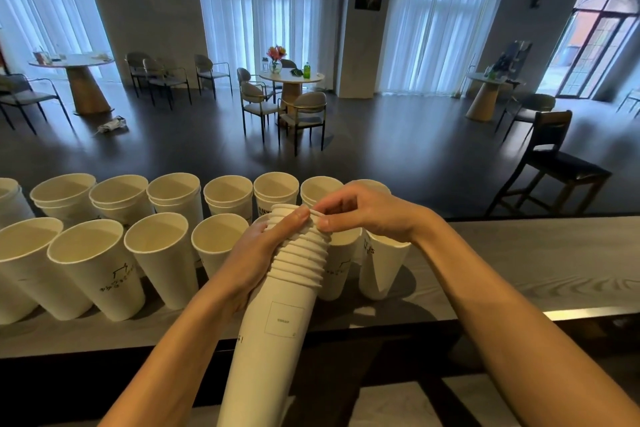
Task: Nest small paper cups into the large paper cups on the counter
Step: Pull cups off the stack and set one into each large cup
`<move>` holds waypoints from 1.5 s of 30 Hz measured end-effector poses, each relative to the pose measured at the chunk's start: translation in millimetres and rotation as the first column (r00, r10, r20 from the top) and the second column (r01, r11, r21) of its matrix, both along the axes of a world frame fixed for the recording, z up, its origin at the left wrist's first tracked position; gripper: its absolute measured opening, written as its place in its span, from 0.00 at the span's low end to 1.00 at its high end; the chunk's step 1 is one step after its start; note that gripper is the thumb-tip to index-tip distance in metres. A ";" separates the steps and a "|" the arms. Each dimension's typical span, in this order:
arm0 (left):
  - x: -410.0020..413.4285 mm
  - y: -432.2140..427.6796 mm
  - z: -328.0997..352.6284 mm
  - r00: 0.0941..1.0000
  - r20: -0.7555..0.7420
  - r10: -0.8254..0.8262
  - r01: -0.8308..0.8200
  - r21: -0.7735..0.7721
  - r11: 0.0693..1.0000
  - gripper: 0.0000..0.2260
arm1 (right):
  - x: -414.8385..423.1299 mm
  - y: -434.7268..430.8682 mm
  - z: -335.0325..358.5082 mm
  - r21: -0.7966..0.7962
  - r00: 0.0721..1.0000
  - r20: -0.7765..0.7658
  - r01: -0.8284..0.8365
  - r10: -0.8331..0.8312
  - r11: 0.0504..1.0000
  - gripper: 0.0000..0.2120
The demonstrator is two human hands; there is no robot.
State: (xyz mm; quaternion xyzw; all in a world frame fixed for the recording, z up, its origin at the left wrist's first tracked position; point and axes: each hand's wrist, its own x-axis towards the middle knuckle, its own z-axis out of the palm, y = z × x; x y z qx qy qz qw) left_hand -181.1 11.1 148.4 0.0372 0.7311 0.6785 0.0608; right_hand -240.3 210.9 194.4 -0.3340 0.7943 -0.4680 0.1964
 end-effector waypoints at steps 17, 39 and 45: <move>2.4 31.6 1.7 0.999 -0.008 0.035 -0.035 -0.036 0.999 0.31 | -16.8 47.7 23.8 -0.429 0.788 -0.200 0.463 -0.582 0.775 0.04; -2.3 87.6 21.6 0.997 -0.039 0.063 -0.063 -0.011 0.998 0.30 | -41.1 92.1 -3.9 -0.417 0.166 -0.779 0.582 -0.605 0.698 0.13; -3.3 93.0 14.5 0.998 -0.043 0.050 -0.049 0.005 0.999 0.25 | -69.6 89.0 -20.7 -0.020 0.381 -0.869 0.611 -0.316 0.792 0.15</move>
